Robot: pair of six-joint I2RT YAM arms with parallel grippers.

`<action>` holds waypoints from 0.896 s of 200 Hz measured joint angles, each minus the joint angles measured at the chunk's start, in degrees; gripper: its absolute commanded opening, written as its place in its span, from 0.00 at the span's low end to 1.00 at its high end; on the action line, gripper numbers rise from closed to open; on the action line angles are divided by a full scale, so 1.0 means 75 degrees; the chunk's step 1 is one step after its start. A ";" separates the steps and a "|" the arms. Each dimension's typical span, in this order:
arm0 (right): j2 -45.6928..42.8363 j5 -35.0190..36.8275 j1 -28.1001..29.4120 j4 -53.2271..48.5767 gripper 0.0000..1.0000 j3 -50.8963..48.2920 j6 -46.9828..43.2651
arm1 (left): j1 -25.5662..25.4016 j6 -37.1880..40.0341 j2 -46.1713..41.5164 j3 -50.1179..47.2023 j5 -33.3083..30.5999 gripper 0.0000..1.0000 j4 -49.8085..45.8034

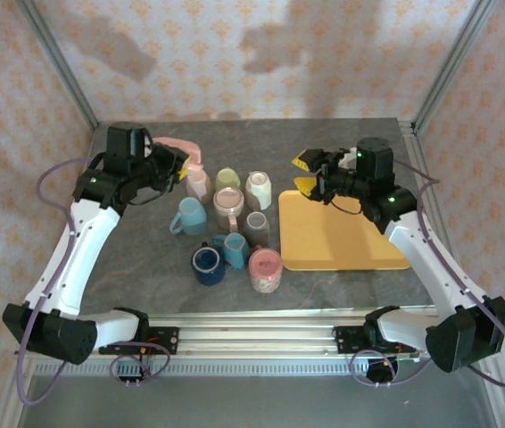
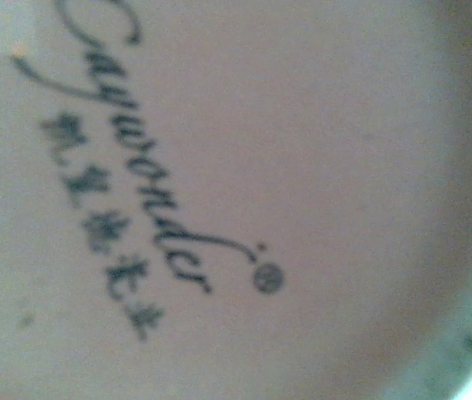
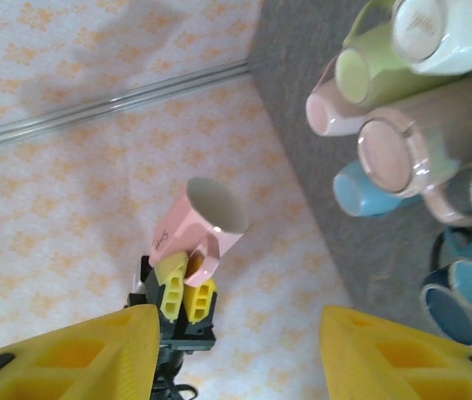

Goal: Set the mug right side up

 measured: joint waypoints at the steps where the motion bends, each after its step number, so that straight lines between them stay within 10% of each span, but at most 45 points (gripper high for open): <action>1: 0.0015 0.0009 0.0026 0.0038 0.53 0.0006 0.0058 | -0.0015 -0.0015 0.0015 0.0012 0.0003 0.00 0.0017; 179: 0.1282 0.2165 0.1550 0.3389 0.45 0.0530 0.4004 | -0.1920 -0.0898 0.2209 0.2267 0.0119 0.00 0.1483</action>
